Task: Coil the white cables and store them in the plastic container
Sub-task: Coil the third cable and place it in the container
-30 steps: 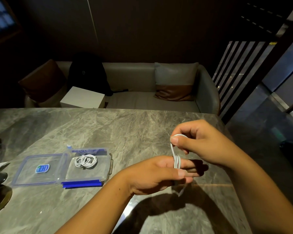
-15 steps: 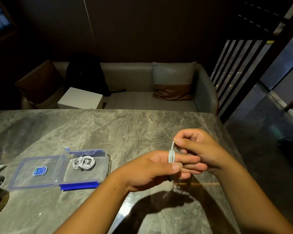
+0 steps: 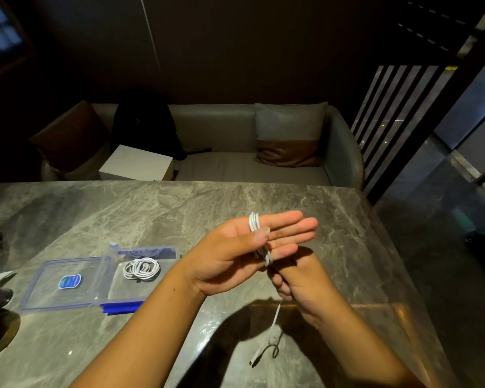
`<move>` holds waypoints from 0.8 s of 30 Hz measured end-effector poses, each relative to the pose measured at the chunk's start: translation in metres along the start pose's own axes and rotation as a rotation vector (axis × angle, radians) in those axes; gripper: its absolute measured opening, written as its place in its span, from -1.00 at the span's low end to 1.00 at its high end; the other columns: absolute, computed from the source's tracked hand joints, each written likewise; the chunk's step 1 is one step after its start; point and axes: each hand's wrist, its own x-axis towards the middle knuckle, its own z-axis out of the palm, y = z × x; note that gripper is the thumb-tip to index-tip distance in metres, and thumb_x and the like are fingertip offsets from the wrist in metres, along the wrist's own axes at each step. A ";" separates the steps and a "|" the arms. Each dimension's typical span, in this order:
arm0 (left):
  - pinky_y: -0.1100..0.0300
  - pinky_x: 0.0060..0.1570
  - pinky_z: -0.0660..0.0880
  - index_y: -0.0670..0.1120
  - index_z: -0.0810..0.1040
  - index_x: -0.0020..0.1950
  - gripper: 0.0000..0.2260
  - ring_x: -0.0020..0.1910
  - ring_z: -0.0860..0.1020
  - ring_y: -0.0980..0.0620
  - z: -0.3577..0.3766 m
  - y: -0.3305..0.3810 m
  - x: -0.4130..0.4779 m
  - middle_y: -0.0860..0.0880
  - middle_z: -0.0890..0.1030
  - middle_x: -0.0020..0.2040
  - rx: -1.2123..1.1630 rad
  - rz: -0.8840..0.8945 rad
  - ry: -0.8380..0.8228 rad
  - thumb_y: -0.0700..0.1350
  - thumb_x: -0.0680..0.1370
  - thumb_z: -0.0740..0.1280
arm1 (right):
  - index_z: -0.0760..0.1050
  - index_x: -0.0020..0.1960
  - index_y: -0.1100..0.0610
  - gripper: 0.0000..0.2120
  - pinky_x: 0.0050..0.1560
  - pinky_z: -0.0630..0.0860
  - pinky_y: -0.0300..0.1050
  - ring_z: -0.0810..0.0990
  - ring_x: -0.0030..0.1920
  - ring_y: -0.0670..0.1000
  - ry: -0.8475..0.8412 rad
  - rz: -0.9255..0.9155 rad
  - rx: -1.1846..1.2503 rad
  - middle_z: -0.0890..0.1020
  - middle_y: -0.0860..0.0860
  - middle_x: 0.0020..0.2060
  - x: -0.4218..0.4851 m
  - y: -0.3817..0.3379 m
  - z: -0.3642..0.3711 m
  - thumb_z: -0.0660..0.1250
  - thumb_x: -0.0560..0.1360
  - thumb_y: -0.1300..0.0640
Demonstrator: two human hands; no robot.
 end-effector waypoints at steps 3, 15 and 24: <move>-0.05 0.52 0.13 -0.35 0.15 0.53 -0.53 0.52 0.24 -0.25 -0.004 0.000 0.001 -0.31 0.26 0.52 -0.003 0.013 0.050 -0.26 0.63 0.07 | 0.59 -0.26 0.18 -0.69 -0.57 0.23 -0.24 0.32 -0.59 -0.09 -0.013 -0.070 0.026 0.46 0.03 -0.52 -0.019 0.000 0.010 0.21 0.61 0.25; -0.03 0.52 0.11 -0.33 0.15 0.53 -0.50 0.52 0.26 -0.20 -0.020 -0.016 0.000 -0.28 0.29 0.52 -0.056 -0.086 0.159 -0.39 0.58 0.06 | 0.63 -0.08 0.17 -0.86 -0.55 0.30 -0.31 0.38 -0.60 -0.08 -0.178 -0.085 -0.147 0.60 0.09 -0.47 -0.073 -0.031 0.003 0.31 0.58 0.21; -0.04 0.52 0.16 -0.37 0.16 0.52 -0.50 0.50 0.29 -0.22 -0.016 -0.024 -0.004 -0.34 0.29 0.50 -0.115 -0.178 0.058 -0.37 0.57 0.12 | 0.68 -0.18 0.14 -0.85 -0.46 0.31 -0.32 0.37 -0.51 -0.08 -0.085 -0.366 -0.327 0.56 0.06 -0.51 -0.080 -0.088 -0.030 0.37 0.52 0.20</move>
